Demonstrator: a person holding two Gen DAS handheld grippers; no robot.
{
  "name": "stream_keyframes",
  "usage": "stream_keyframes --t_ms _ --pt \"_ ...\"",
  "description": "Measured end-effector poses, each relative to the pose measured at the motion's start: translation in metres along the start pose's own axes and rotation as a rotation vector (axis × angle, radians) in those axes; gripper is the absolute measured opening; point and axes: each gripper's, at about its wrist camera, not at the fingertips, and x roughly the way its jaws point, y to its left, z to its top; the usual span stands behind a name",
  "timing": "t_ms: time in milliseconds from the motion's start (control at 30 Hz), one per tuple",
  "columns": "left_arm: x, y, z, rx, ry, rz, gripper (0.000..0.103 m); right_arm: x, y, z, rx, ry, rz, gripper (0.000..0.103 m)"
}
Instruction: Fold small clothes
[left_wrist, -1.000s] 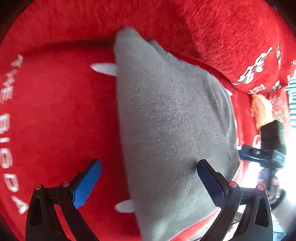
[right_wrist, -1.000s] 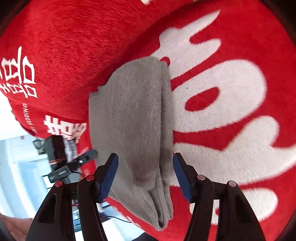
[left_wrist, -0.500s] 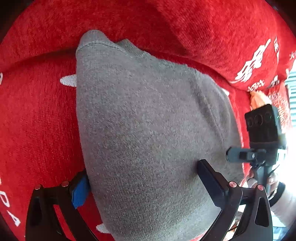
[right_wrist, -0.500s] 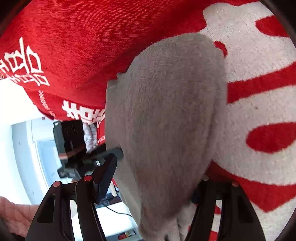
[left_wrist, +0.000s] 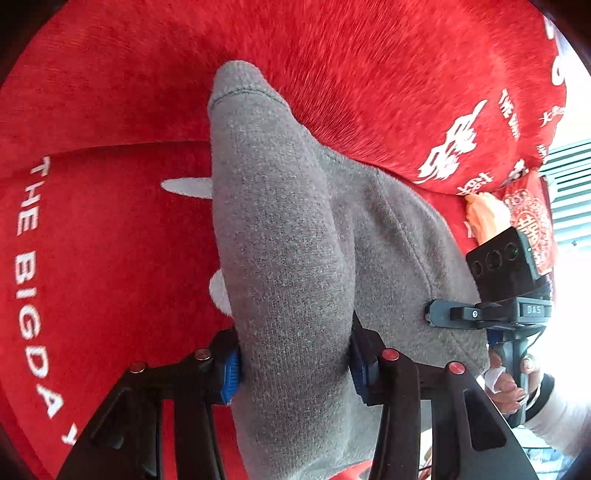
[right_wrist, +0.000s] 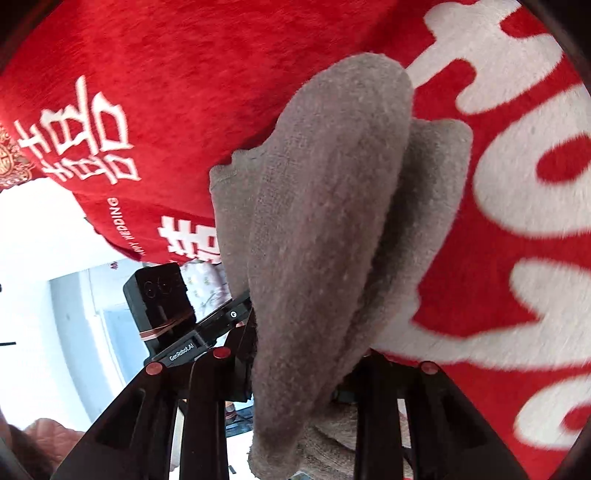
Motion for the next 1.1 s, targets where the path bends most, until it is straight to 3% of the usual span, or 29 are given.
stream_keyframes --t_ms 233,433,533,667,800,833,867,1000,1100 --pt "-0.036 0.022 -0.047 -0.015 0.009 0.046 0.048 0.032 0.026 -0.046 -0.034 0.045 -0.012 0.031" --pt "-0.034 0.065 -0.090 -0.085 0.032 0.113 0.049 0.076 0.009 -0.074 -0.037 0.128 -0.057 0.031" --pt "-0.025 0.081 -0.102 -0.113 0.042 0.154 0.051 0.095 0.005 -0.076 -0.084 0.168 -0.175 0.036" --pt "-0.048 0.089 -0.108 -0.120 -0.014 0.173 0.051 0.090 0.024 -0.080 -0.188 0.178 -0.337 0.056" --pt "-0.089 0.101 -0.111 -0.119 -0.098 0.229 0.051 0.064 0.032 -0.085 -0.188 0.106 -0.470 0.057" --pt "-0.094 0.102 -0.107 -0.122 -0.119 0.243 0.051 0.062 0.031 -0.085 -0.175 0.092 -0.481 0.050" --pt "-0.096 0.102 -0.104 -0.122 -0.131 0.268 0.051 0.057 0.030 -0.086 -0.161 0.074 -0.491 0.028" --pt "-0.068 0.107 -0.093 -0.126 -0.092 0.404 0.051 0.043 0.037 -0.090 -0.184 -0.005 -0.567 0.020" --pt "-0.051 0.113 -0.095 -0.128 -0.069 0.450 0.051 0.042 0.039 -0.091 -0.230 -0.053 -0.673 0.016"
